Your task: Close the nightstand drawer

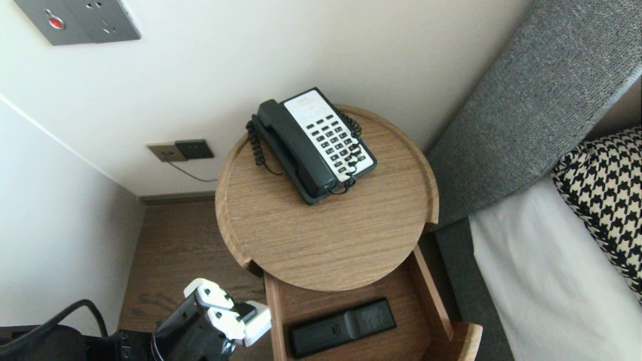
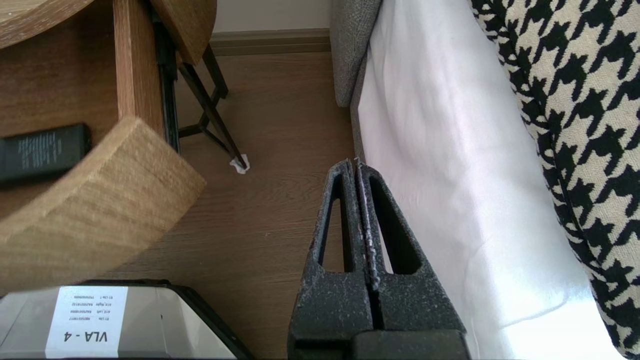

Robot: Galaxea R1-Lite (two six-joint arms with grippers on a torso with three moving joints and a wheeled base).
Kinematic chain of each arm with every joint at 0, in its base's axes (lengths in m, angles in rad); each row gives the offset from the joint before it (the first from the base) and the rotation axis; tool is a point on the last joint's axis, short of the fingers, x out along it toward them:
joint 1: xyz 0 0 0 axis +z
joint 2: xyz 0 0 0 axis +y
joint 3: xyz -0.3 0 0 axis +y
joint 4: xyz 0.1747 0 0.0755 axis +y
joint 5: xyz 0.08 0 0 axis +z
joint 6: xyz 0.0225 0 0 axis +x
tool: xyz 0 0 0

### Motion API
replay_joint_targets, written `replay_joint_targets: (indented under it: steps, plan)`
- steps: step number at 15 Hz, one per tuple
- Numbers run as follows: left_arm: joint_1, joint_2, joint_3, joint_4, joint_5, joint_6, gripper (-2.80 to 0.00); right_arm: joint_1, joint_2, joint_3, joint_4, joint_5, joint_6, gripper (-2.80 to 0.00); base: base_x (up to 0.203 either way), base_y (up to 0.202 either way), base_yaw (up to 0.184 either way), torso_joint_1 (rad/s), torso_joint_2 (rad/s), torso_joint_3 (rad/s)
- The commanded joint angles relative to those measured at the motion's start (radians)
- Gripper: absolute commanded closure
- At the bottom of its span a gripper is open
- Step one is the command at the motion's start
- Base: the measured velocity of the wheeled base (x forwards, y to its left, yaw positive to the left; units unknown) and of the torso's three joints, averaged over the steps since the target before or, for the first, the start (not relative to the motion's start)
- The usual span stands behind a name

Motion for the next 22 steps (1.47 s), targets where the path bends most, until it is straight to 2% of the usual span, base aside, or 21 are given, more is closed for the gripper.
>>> replay_joint_targets:
  steps: [1, 6, 12, 16, 22]
  plan:
    - [0.008, 0.013, -0.009, -0.012, 0.026, -0.004, 0.00, 0.000, -0.003, 0.000, 0.000, 0.000, -0.001, 0.00, 0.000, 0.000, 0.000, 0.000, 0.00, 0.000]
    - [0.108, 0.031, -0.042, -0.097, 0.080, -0.004, 0.00, 0.000, -0.003, 0.000, 0.000, 0.000, -0.001, 0.00, 0.000, 0.000, 0.000, 0.000, 0.00, 0.000]
    - [0.203, 0.051, -0.056, -0.194, 0.089, -0.005, 0.00, 0.000, -0.003, 0.000, 0.000, 0.000, -0.001, 0.00, 0.000, 0.000, 0.000, 0.000, 0.00, 0.000]
    - [0.238, 0.056, -0.070, -0.270, 0.117, -0.029, 0.00, 0.000, -0.003, 0.000, 0.000, -0.001, -0.001, 0.00, 0.000, 0.000, 0.000, 0.000, 0.00, 0.000]
    - [0.250, 0.056, -0.080, -0.310, 0.123, -0.052, 0.00, 0.000, -0.003, 0.000, -0.001, 0.000, -0.001, 0.00, 0.000, 0.000, 0.000, 0.000, 0.00, 0.000]
